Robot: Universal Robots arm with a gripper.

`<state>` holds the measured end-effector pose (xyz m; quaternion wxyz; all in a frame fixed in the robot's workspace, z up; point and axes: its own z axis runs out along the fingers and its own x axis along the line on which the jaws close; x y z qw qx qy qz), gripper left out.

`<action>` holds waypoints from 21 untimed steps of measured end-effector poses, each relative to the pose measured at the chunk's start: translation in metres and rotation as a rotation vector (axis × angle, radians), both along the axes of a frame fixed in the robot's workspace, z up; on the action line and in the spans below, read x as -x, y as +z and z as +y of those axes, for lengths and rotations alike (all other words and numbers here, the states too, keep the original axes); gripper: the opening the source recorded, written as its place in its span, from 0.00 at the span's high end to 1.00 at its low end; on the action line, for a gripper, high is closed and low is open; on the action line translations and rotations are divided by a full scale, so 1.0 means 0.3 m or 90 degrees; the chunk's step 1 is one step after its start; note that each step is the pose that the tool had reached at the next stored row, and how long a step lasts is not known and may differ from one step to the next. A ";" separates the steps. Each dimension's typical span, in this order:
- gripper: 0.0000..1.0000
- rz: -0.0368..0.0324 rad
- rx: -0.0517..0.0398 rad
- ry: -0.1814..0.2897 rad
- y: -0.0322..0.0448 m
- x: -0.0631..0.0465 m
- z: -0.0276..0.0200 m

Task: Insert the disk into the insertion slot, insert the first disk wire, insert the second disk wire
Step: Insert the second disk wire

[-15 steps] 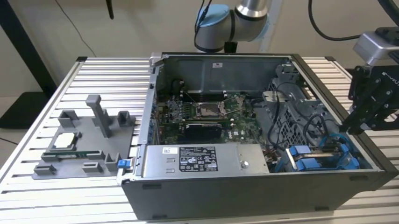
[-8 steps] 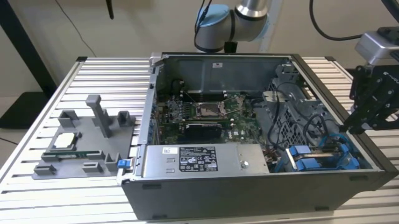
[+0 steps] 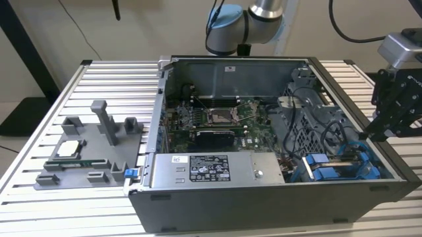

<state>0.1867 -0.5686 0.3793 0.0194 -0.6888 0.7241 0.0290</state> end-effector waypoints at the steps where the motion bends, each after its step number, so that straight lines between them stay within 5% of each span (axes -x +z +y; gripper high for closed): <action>1: 0.00 0.0000 0.0000 0.000 0.000 0.000 0.003; 7: 0.00 0.0000 0.0001 0.000 -0.002 -0.001 0.046; 17: 0.00 0.0000 0.0016 0.000 -0.048 -0.001 0.047; 18: 1.00 0.0000 0.0017 0.000 -0.050 -0.001 0.047; 21: 1.00 0.0000 0.0016 0.000 -0.051 -0.001 0.047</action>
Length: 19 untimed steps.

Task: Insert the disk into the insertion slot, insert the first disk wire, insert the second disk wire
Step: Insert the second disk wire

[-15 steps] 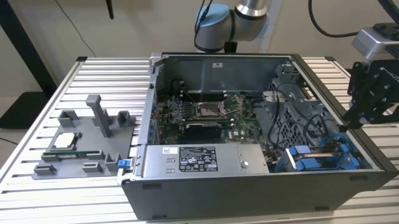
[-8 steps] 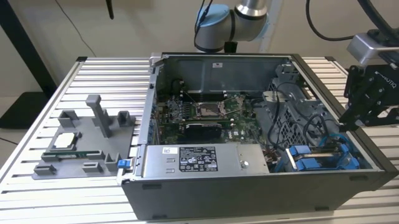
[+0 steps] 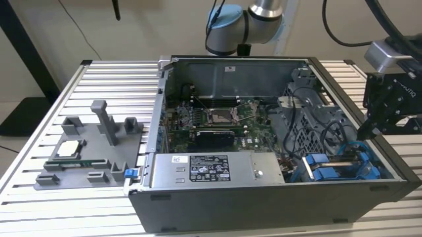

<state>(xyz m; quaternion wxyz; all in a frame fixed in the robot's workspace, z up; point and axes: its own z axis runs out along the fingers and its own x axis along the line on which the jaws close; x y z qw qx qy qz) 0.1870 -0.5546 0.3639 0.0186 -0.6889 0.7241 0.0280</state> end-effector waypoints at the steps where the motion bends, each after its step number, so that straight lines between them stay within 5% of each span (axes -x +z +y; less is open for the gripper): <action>1: 1.00 0.0000 0.0000 0.000 0.000 0.000 0.000; 7: 1.00 -0.0001 -0.0010 0.000 0.028 0.020 -0.004; 14: 1.00 -0.0001 -0.0056 0.000 0.079 0.086 -0.006; 19: 1.00 -0.0002 -0.0057 0.000 0.084 0.158 -0.017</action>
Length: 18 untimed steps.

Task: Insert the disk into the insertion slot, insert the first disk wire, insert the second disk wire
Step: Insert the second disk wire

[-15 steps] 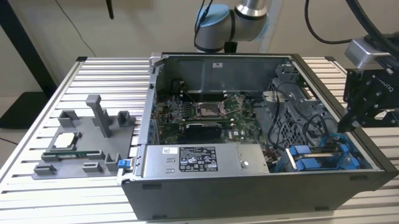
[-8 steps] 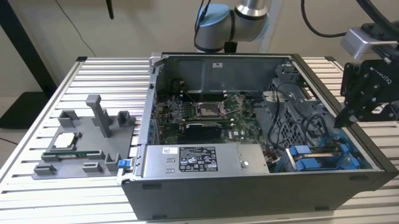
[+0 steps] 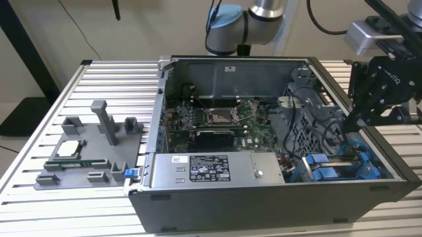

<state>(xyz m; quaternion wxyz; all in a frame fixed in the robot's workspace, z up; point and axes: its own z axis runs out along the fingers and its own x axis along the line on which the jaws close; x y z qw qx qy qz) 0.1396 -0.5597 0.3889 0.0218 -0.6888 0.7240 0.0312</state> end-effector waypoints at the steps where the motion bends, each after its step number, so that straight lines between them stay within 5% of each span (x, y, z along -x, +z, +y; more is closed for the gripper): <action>1: 1.00 -0.0003 0.0002 0.000 0.000 0.015 -0.005; 12: 1.00 -0.0019 -0.0001 0.002 -0.028 0.045 -0.101; 18: 1.00 -0.0266 -0.0001 0.008 -0.044 0.058 -0.101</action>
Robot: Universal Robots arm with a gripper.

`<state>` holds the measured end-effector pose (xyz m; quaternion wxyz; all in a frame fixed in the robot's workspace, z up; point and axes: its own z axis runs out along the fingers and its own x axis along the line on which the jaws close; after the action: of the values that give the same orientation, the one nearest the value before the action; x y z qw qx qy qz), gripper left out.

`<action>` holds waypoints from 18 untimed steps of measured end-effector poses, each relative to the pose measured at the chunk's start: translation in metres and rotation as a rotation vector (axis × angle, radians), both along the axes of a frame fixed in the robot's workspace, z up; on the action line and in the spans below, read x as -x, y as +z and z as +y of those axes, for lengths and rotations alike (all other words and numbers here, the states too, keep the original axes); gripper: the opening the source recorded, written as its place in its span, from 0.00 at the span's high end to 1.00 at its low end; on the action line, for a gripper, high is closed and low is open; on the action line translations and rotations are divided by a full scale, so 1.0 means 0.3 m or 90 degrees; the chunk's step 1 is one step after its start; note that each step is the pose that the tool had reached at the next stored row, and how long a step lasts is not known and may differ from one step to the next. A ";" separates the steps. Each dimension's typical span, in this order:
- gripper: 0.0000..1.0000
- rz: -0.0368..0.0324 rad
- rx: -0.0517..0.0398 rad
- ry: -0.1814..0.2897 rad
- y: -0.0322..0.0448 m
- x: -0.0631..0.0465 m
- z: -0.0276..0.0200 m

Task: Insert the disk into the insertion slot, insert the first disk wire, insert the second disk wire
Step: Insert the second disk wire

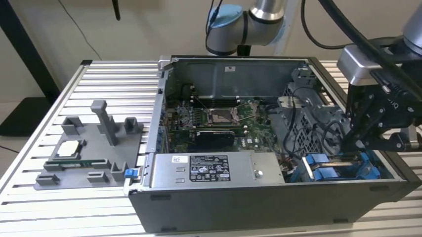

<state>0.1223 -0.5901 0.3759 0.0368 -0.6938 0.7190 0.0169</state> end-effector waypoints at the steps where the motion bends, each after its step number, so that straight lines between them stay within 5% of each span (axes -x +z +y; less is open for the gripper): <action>1: 1.00 -0.0022 0.0000 0.001 -0.004 0.003 0.000; 5: 1.00 -0.0133 0.0000 0.005 -0.024 0.009 0.003; 11: 1.00 -0.0499 0.0002 0.009 -0.038 0.015 0.013; 18: 1.00 -0.0656 0.0026 0.010 -0.071 0.034 0.034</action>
<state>0.1122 -0.5798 0.3545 0.0722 -0.6994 0.7108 -0.0200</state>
